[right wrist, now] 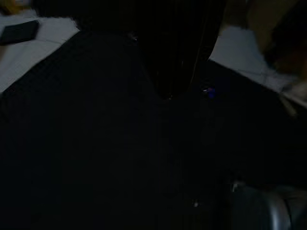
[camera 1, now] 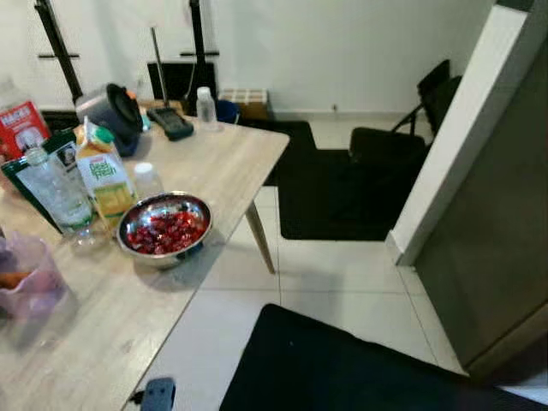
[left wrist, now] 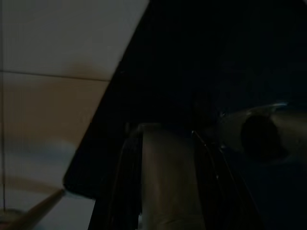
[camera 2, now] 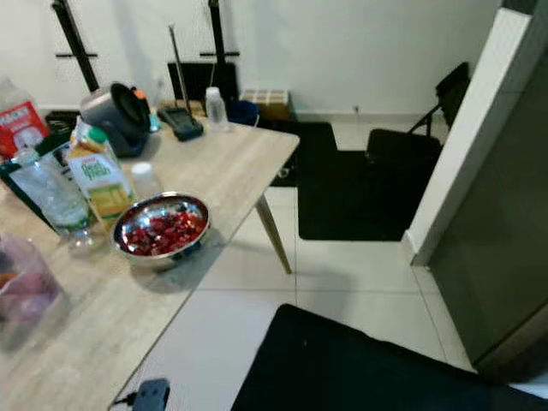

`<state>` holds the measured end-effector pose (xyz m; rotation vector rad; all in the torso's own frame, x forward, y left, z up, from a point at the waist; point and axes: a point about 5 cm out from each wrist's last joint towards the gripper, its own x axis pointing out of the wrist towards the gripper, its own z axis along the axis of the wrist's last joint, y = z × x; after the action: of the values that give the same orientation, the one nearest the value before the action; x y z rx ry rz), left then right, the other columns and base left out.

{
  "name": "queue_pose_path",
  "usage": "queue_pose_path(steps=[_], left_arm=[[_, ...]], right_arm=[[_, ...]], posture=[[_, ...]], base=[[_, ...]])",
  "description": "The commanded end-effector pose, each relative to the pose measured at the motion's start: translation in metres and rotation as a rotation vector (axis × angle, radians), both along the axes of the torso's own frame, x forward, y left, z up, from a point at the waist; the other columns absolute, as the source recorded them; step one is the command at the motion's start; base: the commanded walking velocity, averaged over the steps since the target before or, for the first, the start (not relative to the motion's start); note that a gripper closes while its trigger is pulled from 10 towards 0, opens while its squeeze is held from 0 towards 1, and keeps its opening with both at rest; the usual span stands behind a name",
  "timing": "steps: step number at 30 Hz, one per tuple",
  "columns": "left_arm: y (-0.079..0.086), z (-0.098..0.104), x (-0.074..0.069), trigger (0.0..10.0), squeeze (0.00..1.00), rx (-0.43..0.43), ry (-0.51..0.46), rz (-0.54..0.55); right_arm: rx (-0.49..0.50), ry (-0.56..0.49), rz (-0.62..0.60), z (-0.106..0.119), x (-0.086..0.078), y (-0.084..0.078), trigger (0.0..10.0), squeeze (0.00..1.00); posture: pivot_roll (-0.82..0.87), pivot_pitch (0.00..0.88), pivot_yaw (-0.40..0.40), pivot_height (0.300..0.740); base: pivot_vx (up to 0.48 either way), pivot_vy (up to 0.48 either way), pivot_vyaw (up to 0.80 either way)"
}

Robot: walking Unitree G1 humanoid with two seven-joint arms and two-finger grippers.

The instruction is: Restocking fridge

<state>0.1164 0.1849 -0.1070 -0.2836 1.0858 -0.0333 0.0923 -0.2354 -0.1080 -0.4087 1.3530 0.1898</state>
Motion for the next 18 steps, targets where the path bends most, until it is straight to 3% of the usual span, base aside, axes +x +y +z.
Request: queue_pose_path(steps=[1,18], left_arm=[[-0.0011,-0.0007,-0.0014,10.0,0.00,-0.009,0.012,0.003],[-0.0011,-0.0010,-0.0029,10.0,0.00,-0.008,0.017,-0.017]], right_arm=[[0.006,0.015,0.001,-0.0015,-0.0037,0.0028,10.0,0.00],[-0.001,0.022,0.001,-0.0018,-0.0051,0.0026,10.0,0.00]], posture=[[-0.03,0.000,0.012,0.740],[-0.03,0.000,0.013,0.740]], base=[[0.000,0.000,-0.80],[0.000,0.000,-0.80]])
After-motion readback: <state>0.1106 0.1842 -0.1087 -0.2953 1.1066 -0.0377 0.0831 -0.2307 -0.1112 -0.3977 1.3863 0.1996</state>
